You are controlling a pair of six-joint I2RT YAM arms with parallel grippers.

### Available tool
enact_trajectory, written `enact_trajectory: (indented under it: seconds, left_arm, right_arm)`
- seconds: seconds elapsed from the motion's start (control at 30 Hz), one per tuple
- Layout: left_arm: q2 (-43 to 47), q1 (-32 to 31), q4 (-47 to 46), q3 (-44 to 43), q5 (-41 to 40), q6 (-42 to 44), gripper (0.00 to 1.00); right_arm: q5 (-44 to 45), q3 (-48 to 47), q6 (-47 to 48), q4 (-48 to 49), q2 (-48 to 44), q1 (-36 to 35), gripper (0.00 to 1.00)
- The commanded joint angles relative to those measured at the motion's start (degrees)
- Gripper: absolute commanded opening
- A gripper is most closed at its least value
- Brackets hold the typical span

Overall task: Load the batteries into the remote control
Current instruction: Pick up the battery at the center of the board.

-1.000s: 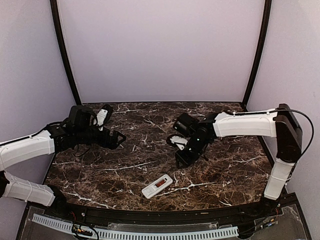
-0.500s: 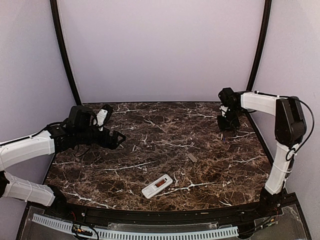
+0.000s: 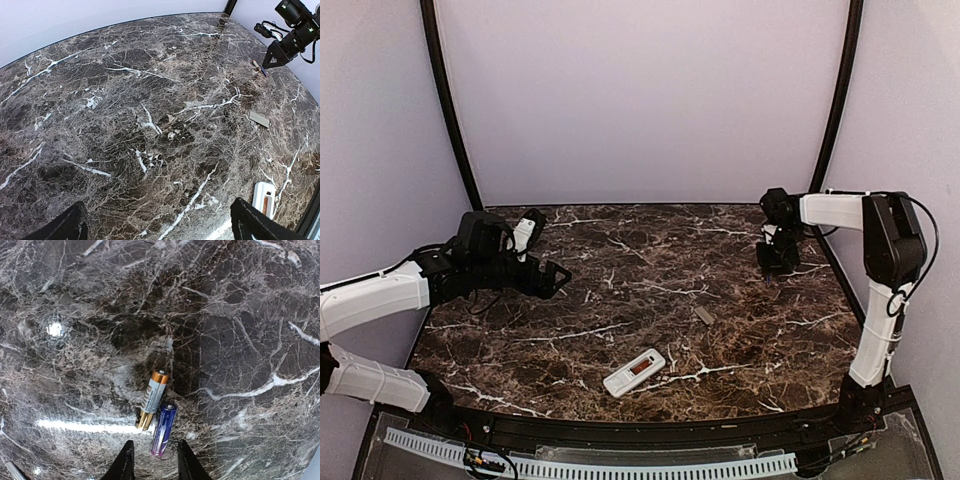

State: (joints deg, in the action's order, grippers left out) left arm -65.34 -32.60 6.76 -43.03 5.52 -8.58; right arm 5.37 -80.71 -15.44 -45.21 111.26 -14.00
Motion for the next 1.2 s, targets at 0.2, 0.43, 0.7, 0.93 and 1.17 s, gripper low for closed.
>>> enact_trajectory:
  seconds: [0.2, 0.43, 0.7, 0.93, 1.17]
  left_arm:
    - [0.83, 0.44, -0.44, 0.57, 0.19, 0.58, 0.99]
    - [0.92, 0.53, -0.44, 0.49, 0.19, 0.58, 0.99]
    - [1.18, 0.52, -0.44, 0.49, 0.16, 0.58, 0.99]
    - [1.45, 0.52, -0.57, 0.49, 0.25, 0.58, 0.99]
    - [2.00, 0.59, -0.77, 0.53, 0.37, 0.23, 0.99]
  right_arm:
    - [0.95, 2.11, -0.27, 2.21, 2.65, 1.15, 0.24]
    - [1.09, 3.58, -0.29, 3.00, 3.29, 1.47, 0.22]
    - [-0.28, 3.63, -0.14, 3.42, 3.18, 2.28, 0.07]
    - [-0.52, 4.05, 1.49, 1.66, 0.59, 2.31, 0.00]
    - [-4.55, 1.96, 8.65, -0.08, -5.71, 1.80, 0.00]
